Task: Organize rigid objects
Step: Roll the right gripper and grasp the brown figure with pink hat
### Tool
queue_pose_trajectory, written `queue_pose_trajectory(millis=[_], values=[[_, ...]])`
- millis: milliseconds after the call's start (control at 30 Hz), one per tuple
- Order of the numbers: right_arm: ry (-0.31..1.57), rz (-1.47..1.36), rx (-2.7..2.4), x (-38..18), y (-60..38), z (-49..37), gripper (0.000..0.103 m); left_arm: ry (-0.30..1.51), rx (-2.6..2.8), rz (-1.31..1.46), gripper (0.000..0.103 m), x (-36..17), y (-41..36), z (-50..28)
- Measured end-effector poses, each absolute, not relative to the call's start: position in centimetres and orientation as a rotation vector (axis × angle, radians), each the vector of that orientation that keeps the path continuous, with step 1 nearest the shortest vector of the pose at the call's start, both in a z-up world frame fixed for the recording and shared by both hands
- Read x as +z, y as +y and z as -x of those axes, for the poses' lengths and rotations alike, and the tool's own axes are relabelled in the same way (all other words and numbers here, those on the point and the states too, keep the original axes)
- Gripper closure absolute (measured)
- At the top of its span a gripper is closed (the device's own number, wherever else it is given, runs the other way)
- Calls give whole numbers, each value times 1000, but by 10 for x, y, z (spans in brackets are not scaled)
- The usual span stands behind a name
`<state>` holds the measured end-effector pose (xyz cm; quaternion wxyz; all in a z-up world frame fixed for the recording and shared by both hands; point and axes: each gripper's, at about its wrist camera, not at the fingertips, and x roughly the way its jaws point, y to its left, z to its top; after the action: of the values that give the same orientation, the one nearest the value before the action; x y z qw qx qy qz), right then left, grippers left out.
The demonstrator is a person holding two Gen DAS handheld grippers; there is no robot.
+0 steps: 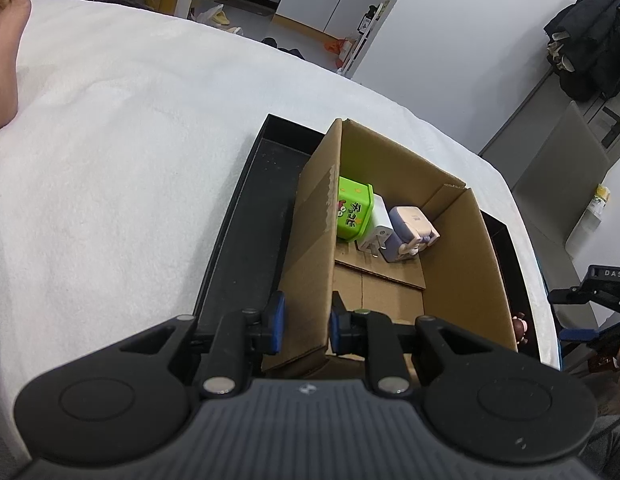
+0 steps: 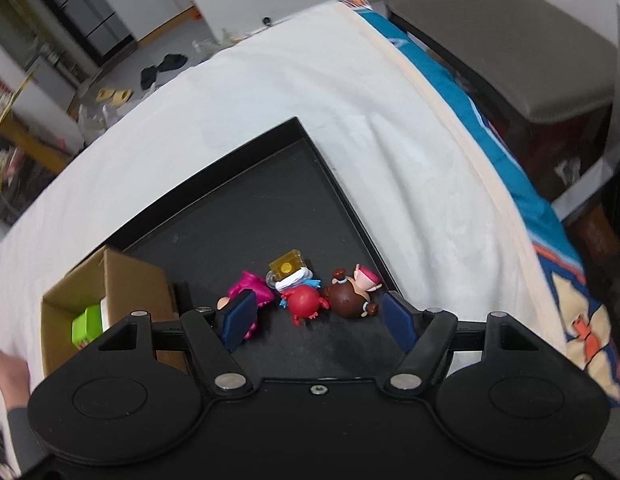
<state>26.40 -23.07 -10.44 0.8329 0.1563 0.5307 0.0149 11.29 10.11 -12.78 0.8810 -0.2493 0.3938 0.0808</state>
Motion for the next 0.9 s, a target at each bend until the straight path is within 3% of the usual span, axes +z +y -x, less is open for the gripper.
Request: queue_pose_trajectory(millis=[100, 167, 400, 800, 900], values=[[1138, -388, 10, -115, -237, -266, 32, 822, 171, 517, 83, -128, 101, -113], [1144, -430, -4, -121, -241, -266, 24, 823, 172, 516, 83, -128, 100, -114], [1142, -513, -11, -137, -246, -268, 20, 827, 176, 516, 83, -128, 100, -114], [1114, -726, -45, -163, -266, -269, 21, 835, 190, 503, 83, -129, 97, -118], [1111, -762, -55, -168, -269, -270, 27, 834, 189, 502, 83, -130, 97, -118]])
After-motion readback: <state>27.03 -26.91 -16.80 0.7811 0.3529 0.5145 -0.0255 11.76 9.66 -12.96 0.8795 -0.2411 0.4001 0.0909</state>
